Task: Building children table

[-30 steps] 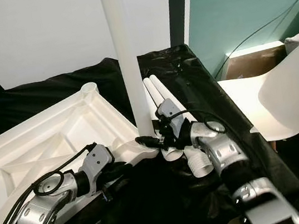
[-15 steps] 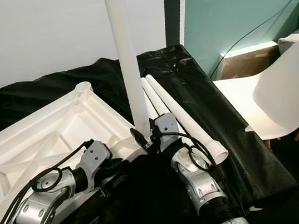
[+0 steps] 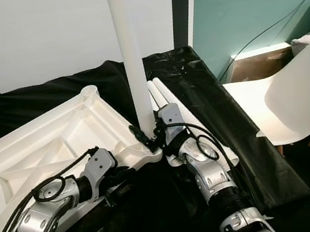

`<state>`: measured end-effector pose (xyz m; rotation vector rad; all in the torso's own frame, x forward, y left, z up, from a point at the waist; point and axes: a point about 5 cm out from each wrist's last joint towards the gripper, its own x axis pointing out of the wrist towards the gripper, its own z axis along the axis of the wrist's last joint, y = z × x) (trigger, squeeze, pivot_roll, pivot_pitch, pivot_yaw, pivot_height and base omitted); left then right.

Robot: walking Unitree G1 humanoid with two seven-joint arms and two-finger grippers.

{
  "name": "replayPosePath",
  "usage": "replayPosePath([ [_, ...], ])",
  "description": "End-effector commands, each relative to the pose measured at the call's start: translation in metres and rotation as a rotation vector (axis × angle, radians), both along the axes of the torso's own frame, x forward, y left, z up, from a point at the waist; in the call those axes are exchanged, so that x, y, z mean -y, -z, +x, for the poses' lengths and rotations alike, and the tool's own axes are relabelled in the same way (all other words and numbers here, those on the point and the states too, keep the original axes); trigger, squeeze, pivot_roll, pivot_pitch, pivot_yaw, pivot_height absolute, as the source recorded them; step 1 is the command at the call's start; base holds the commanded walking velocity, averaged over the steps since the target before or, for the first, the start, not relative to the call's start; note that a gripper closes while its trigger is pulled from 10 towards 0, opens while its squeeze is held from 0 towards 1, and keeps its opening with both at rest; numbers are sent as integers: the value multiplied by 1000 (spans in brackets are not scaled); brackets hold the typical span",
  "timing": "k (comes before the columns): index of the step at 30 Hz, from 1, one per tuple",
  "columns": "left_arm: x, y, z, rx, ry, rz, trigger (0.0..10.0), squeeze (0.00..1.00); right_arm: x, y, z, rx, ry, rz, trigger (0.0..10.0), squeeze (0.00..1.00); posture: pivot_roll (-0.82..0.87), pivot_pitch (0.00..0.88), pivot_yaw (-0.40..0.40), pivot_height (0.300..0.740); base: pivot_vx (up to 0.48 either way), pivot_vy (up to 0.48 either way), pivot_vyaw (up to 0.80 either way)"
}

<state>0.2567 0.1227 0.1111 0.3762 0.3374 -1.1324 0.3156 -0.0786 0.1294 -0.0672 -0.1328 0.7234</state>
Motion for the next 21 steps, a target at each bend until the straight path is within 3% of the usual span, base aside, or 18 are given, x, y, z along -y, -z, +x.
replayPosePath([
  [1,7,23,-18,-142,109,24,10000,0,3,0,3,-30,-35,-2,10000,0,56,0,0,740,0,0,0],
  [10,8,23,-17,-142,111,22,10000,0,14,2,2,-99,-263,-124,10000,0,44,0,1,740,0,0,0],
  [11,9,23,-17,-142,114,20,10000,0,21,-2,7,-77,-333,-163,7020,0,43,0,0,740,0,0,0],
  [12,9,23,-17,-142,114,20,10000,0,21,-2,7,-77,-333,-163,7020,0,43,0,0,740,0,0,0],
  [13,9,23,-17,-142,115,20,10000,0,23,-3,8,-56,-363,-192,4980,0,43,0,1,740,0,0,0],
  [14,10,23,-17,-141,116,19,10000,0,23,-2,9,-43,-392,-228,0,0,45,0,1,740,0,0,0],
  [21,8,23,-17,-141,112,20,10000,0,22,2,12,-68,-460,-300,0,0,60,0,-1,740,0,0,0],
])
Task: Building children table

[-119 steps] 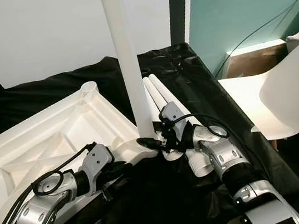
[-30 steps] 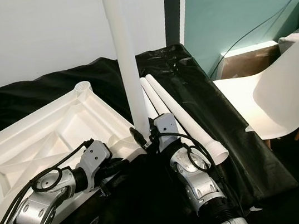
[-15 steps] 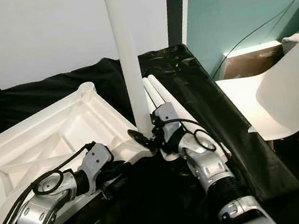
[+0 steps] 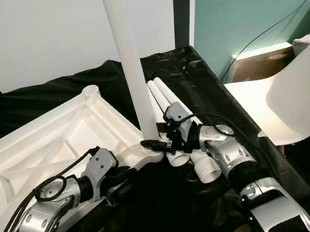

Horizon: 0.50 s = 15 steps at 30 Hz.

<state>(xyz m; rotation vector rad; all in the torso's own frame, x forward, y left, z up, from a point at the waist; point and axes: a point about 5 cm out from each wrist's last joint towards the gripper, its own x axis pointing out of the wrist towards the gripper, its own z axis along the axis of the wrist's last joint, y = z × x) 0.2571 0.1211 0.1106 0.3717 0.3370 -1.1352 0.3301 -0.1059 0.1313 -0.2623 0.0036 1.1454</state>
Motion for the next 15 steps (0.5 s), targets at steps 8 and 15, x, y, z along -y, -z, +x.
replayPosePath([
  [8,2,22,-19,-140,101,31,10000,0,-1,8,0,-57,-72,-98,0,0,68,0,2,740,0,0,0],
  [15,3,21,-18,-139,104,31,10000,0,-26,-17,-11,106,303,397,0,0,62,0,3,740,0,0,0],
])
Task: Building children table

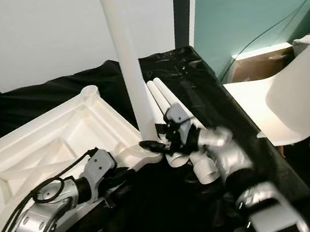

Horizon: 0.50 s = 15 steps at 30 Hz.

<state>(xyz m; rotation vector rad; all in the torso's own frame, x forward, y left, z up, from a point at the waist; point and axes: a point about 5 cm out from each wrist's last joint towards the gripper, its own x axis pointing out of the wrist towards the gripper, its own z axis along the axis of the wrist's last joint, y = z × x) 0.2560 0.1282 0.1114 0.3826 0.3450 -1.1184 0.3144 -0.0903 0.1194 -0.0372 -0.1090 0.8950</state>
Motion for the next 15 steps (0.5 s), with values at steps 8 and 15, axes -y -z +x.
replayPosePath([
  [8,10,22,-18,-146,124,18,10000,0,-9,-33,9,149,450,222,0,0,62,0,10,740,0,0,0],
  [15,10,22,-18,-146,124,19,10000,0,-10,-35,8,150,500,228,0,0,64,0,6,740,0,0,0],
])
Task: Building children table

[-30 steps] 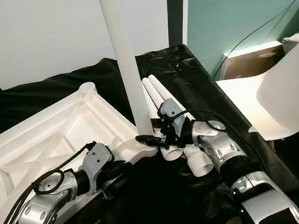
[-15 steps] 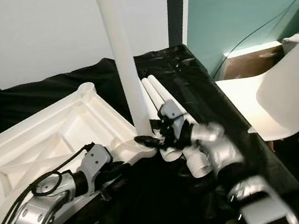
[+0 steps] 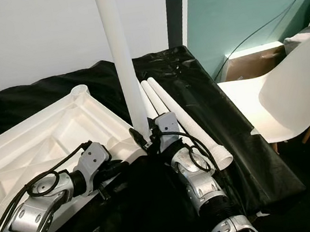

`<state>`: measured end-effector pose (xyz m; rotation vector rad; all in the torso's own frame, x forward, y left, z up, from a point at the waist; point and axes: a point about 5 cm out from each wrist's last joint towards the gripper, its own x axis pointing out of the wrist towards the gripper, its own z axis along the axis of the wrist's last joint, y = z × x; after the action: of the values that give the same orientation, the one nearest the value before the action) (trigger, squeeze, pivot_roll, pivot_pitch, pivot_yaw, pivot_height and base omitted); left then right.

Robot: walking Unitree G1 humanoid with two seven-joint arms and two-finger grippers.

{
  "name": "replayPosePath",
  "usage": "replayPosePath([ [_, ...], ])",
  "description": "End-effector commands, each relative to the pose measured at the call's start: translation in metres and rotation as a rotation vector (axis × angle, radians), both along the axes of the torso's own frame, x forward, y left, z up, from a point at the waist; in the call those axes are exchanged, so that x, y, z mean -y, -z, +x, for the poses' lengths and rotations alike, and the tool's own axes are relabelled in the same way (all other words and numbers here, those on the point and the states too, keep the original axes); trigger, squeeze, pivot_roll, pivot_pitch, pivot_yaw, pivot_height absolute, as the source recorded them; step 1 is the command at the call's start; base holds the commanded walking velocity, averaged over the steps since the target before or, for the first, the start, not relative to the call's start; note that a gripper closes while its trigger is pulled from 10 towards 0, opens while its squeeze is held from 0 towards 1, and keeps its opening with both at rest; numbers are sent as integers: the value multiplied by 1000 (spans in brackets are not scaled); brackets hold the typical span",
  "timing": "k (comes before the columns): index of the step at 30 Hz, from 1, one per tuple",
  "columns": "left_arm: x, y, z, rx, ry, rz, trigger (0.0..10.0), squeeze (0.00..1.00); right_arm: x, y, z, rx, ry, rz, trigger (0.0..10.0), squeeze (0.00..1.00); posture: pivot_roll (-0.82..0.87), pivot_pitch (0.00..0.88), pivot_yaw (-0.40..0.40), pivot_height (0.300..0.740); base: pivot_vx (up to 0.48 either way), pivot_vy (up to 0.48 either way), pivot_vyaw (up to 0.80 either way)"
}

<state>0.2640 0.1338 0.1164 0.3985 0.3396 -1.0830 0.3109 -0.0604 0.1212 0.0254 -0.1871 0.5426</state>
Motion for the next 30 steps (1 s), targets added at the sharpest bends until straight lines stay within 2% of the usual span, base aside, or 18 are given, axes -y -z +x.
replayPosePath([
  [1,16,27,-26,-167,153,4,10000,0,13,-32,9,110,121,85,0,0,64,0,4,740,0,0,0],
  [2,16,27,-26,-167,153,4,10000,0,13,-32,9,110,121,85,0,0,64,0,4,740,0,0,0],
  [3,17,28,-26,-169,152,3,10000,0,1,-29,5,93,41,49,10000,0,64,0,3,740,0,0,0],
  [4,17,28,-26,-169,152,3,10000,0,1,-29,5,93,41,49,10000,0,64,0,3,740,0,0,0],
  [5,17,29,-27,-171,151,2,10000,0,-4,-26,4,70,-17,50,10000,1000,65,0,3,740,0,0,0],
  [6,17,29,-27,-171,151,2,10000,0,-4,-26,4,70,-17,50,10000,1000,65,0,3,740,0,0,0],
  [9,17,30,-27,-174,149,2,10000,0,-11,-23,4,23,-173,34,10000,1000,64,0,5,740,0,0,0],
  [11,17,30,-27,-174,149,2,10000,0,-11,-23,4,23,-173,34,10000,1000,64,0,5,740,0,0,0],
  [12,16,30,-27,-175,149,3,10000,0,-9,-22,4,10,-246,12,10000,0,62,0,6,740,0,0,0],
  [15,15,30,-27,-177,151,6,10000,0,3,-16,3,-36,-477,-99,10000,0,56,0,9,740,0,0,0],
  [16,15,30,-27,-177,151,6,10000,0,3,-16,3,-36,-477,-99,10000,0,56,0,9,740,0,0,0],
  [18,15,30,-27,-177,154,7,10000,0,13,-13,4,-56,-562,-174,10000,0,56,0,9,740,0,0,0],
  [20,15,30,-27,-176,155,8,10000,0,17,-13,4,-62,-587,-202,10000,0,56,0,9,740,0,0,0],
  [23,17,30,-26,-175,155,5,10000,0,29,-16,15,-63,-600,-277,10000,0,57,0,5,740,0,0,0],
  [30,17,31,-29,-178,151,0,10000,0,35,-17,23,-63,-623,-364,10000,0,68,0,-3,740,0,0,0],
])
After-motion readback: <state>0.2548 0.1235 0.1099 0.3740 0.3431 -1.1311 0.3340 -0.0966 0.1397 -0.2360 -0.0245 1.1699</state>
